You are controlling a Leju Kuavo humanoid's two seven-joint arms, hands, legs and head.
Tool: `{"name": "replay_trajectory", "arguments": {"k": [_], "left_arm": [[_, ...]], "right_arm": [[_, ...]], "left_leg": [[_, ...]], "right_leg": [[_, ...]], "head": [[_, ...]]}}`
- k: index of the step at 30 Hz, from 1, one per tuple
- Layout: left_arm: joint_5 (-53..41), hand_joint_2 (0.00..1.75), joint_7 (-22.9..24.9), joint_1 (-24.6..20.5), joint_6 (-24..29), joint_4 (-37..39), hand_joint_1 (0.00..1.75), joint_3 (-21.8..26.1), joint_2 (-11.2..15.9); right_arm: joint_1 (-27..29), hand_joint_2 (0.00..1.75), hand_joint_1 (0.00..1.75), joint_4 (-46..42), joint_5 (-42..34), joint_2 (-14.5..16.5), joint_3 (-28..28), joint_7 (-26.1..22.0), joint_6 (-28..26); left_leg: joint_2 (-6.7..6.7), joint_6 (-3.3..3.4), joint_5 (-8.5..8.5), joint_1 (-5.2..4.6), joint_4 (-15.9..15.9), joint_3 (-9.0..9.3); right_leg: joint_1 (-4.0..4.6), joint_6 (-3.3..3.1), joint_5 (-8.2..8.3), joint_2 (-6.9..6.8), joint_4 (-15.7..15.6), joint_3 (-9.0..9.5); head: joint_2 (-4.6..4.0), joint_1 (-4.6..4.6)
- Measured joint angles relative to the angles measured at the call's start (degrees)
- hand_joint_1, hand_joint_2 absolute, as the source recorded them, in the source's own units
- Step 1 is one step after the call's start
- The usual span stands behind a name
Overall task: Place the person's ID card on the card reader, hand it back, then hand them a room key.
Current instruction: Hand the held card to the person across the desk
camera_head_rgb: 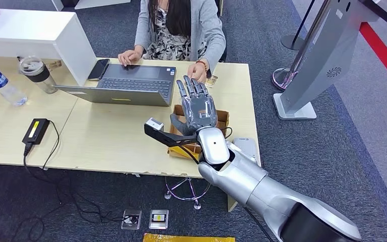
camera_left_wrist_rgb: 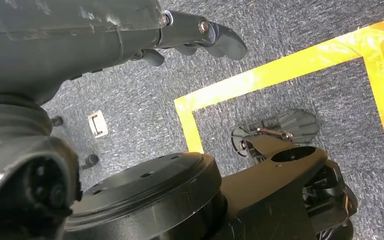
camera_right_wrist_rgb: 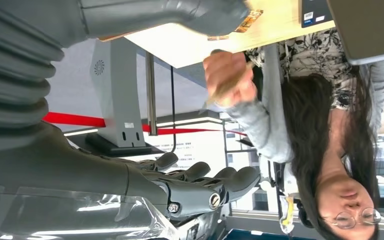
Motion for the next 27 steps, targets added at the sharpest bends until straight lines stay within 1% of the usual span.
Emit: {"name": "replay_trajectory", "arguments": {"k": [7,10,12,16,19,27], "left_arm": [[0.1,0.0,0.0,0.0,0.0,0.0,0.0,0.0,0.0],[0.2,0.0,0.0,0.0,0.1,0.0,0.0,0.0,0.0],[0.2,0.0,0.0,0.1,0.3,0.0,0.0,0.0,0.0],[0.2,0.0,0.0,0.2,0.8,0.0,0.0,0.0,0.0],[0.5,0.0,0.0,0.3,1.1,0.0,0.0,0.0,0.0],[1.4,0.0,0.4,0.4,1.2,0.1,0.0,0.0,0.0]], "right_arm": [[-0.6,0.0,0.0,0.8,-1.1,-0.4,-1.2,1.8,0.1],[-1.1,0.0,0.0,0.5,-1.1,-1.5,-2.7,3.1,0.2],[-1.2,0.0,0.0,-0.2,-0.6,-2.7,-4.0,3.9,0.3],[-0.9,0.0,0.0,-2.0,0.0,-6.3,-6.8,6.1,1.1],[0.1,0.0,0.0,-3.4,0.0,-9.8,-9.2,8.1,1.1],[3.3,0.0,0.0,-7.6,-0.9,-18.7,-16.1,11.3,1.7]], "left_leg": [[0.0,0.0,0.0,0.0,0.0,0.01],[0.0,0.0,0.0,0.0,0.0,0.03],[0.0,0.0,0.0,-0.01,0.0,0.04],[0.0,0.0,0.0,-0.01,0.1,0.05],[-0.02,0.0,0.0,-0.01,0.1,0.03],[0.03,0.01,-0.01,-0.01,0.1,0.05]], "right_leg": [[0.0,0.0,0.0,0.01,0.0,0.0],[-0.01,0.0,0.0,0.0,0.0,0.0],[-0.01,0.0,0.0,0.0,0.0,0.0],[-0.01,0.01,0.01,0.0,0.0,0.0],[-0.02,0.01,0.01,-0.03,0.0,0.01],[-0.03,0.03,0.02,-0.01,0.0,0.0]], "head": [[0.0,0.0],[0.0,0.01],[0.0,0.01],[0.0,0.0],[0.0,0.0],[0.0,0.0]]}}
